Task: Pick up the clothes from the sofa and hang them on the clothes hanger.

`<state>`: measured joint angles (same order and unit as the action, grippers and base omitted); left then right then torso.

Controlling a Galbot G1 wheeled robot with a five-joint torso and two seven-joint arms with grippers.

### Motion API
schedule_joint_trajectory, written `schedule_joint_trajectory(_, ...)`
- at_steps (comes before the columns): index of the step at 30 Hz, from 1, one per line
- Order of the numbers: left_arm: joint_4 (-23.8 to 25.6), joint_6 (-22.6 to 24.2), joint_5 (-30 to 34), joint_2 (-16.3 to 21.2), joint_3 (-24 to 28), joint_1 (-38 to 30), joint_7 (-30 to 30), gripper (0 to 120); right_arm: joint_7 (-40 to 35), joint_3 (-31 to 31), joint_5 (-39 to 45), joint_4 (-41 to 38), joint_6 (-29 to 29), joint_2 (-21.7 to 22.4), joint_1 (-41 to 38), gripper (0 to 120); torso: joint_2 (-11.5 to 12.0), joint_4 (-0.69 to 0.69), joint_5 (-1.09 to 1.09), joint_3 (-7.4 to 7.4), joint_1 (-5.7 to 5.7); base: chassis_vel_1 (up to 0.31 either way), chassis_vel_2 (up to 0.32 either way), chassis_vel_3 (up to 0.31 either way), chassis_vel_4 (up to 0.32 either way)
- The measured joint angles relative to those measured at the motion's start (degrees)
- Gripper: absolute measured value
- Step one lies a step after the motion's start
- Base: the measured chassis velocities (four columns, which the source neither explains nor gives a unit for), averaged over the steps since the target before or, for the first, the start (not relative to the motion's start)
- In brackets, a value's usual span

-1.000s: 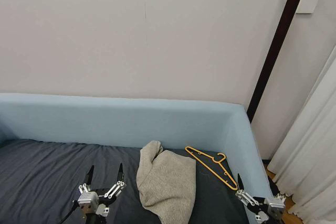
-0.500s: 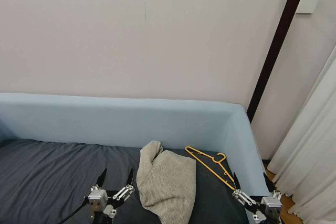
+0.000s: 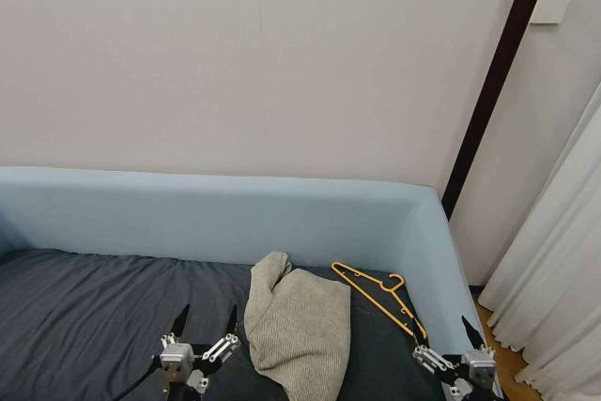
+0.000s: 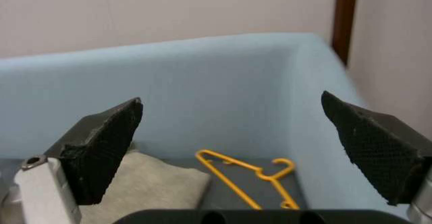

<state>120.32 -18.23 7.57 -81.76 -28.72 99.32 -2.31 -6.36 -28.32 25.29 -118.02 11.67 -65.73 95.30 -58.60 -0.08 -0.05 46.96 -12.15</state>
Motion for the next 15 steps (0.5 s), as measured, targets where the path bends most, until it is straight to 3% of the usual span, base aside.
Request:
schedule_joint_trajectory(3,0.9,0.0,-0.4,0.6,-1.6,0.8,-2.1,100,2.2,3.6,10.2,2.5,-1.2,3.8,-6.3,100,0.0,0.03,0.01,0.00,0.00,0.000,0.000,0.000,0.000)
schedule_joint_trajectory(7,1.1,0.0,0.0,1.4,-3.0,1.2,-2.8,100,3.6,8.2,17.9,6.4,-2.3,5.8,-12.6,100,0.0,0.02,0.00,0.00,-0.01,0.000,0.000,0.000,0.000)
schedule_joint_trajectory(13,-0.4,-0.5,0.1,1.2,-5.3,1.4,-4.8,100,3.2,16.4,28.5,15.6,-6.5,6.1,-23.6,100,0.0,0.01,0.00,0.01,-0.01,0.000,0.000,0.000,0.000)
schedule_joint_trajectory(15,-2.0,0.8,0.3,1.1,-7.3,0.9,-6.5,100,2.1,20.6,32.0,22.0,-9.1,4.7,-30.1,100,0.0,0.02,0.00,0.01,-0.01,0.000,0.000,0.000,0.000)
